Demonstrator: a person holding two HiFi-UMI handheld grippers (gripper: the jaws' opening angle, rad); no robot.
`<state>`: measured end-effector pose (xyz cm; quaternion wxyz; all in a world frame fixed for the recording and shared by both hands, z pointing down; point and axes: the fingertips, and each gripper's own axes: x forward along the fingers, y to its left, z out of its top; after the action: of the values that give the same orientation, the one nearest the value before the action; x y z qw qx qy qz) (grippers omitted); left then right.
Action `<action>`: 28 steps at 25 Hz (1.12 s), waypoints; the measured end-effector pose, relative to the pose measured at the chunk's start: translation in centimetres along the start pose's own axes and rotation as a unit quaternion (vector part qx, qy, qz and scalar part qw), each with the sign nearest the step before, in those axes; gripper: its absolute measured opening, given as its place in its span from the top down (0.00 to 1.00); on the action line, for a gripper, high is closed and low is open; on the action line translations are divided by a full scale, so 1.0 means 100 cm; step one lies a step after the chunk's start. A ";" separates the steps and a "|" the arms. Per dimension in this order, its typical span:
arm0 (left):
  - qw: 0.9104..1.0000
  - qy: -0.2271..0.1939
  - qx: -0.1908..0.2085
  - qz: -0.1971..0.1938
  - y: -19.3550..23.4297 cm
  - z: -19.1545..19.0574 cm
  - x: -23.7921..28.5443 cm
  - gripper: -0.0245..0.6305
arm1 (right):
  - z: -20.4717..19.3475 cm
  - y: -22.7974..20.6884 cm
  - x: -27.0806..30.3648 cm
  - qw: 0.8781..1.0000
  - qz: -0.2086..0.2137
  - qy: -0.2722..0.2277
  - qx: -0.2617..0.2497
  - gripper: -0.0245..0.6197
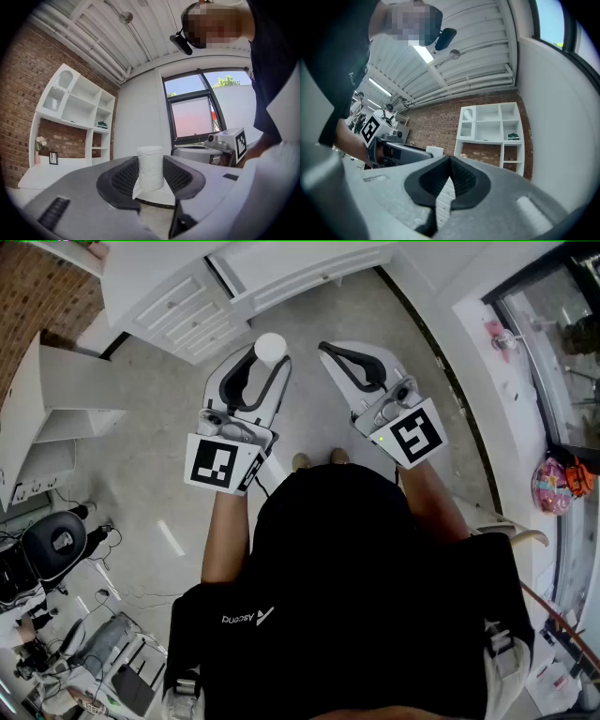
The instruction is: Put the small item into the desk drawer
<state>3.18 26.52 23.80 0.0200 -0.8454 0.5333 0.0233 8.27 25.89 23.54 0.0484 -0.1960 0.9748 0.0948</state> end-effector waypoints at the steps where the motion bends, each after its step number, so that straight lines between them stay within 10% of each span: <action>1: 1.000 0.000 0.000 0.000 -0.001 -0.002 0.001 0.72 | -0.001 -0.001 -0.001 1.000 -0.001 -0.001 0.001 0.96; 28: 1.000 -0.020 -0.014 -0.016 0.077 -0.020 -0.032 0.72 | -0.022 0.023 0.067 0.999 -0.026 0.002 -0.024 0.96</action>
<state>-5.10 25.94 25.93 0.0190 -0.8534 0.5188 0.0469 1.12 25.06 25.23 0.0439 -0.2224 0.9670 0.1161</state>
